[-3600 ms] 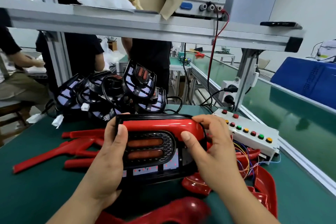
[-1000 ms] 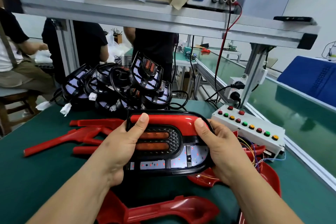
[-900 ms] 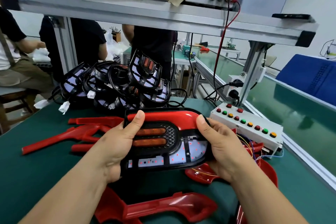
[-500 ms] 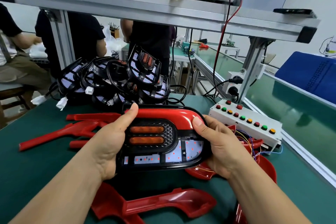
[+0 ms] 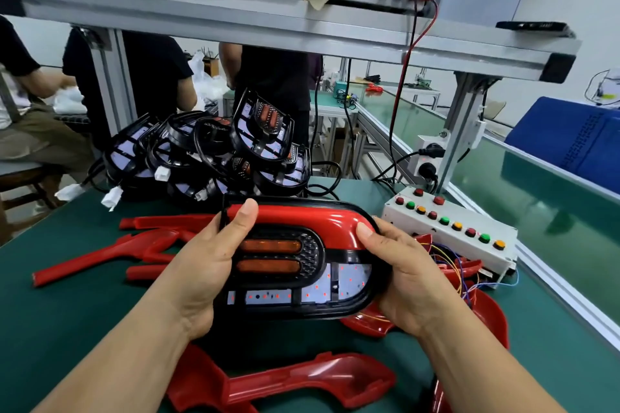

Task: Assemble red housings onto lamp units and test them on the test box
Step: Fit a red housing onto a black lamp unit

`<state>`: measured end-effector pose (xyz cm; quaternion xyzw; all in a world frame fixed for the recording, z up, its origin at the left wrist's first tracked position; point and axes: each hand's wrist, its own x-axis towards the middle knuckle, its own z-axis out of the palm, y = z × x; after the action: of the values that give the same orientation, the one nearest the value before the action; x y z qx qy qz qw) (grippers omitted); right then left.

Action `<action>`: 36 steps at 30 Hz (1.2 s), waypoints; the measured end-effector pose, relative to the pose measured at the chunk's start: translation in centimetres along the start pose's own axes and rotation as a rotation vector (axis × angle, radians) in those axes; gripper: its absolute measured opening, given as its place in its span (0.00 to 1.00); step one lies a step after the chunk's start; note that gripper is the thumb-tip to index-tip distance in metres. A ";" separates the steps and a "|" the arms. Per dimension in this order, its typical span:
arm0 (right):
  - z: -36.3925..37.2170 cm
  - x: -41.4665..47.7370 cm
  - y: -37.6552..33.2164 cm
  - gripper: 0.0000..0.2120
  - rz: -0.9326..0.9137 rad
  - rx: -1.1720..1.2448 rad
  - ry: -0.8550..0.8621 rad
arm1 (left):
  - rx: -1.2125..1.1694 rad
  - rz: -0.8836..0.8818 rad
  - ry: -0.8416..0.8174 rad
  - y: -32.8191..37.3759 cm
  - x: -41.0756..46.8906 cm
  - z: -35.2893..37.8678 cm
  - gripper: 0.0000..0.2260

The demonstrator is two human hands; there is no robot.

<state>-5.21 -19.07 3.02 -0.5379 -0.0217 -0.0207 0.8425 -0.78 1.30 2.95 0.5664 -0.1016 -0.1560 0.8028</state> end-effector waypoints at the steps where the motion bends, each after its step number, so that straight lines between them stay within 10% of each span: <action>1: -0.1 0.0 0.1 0.13 0.004 -0.016 0.004 | 0.001 0.026 0.001 -0.1 -0.1 0.3 0.23; 24: 0.4 0.4 0.9 0.16 -0.113 -0.057 0.105 | -0.007 0.171 -0.030 -0.2 -0.4 0.1 0.17; 31: 0.3 0.4 0.8 0.29 -0.064 -0.170 0.110 | 0.075 0.036 -0.032 -0.3 0.1 -0.2 0.20; 36: -0.1 0.2 0.6 0.19 0.021 -0.198 0.056 | 0.028 -0.147 -0.046 -0.2 0.3 -0.8 0.27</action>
<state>-4.95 -18.93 2.44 -0.6179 0.0097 -0.0286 0.7857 -0.21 1.80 2.48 0.5799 -0.0806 -0.2260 0.7785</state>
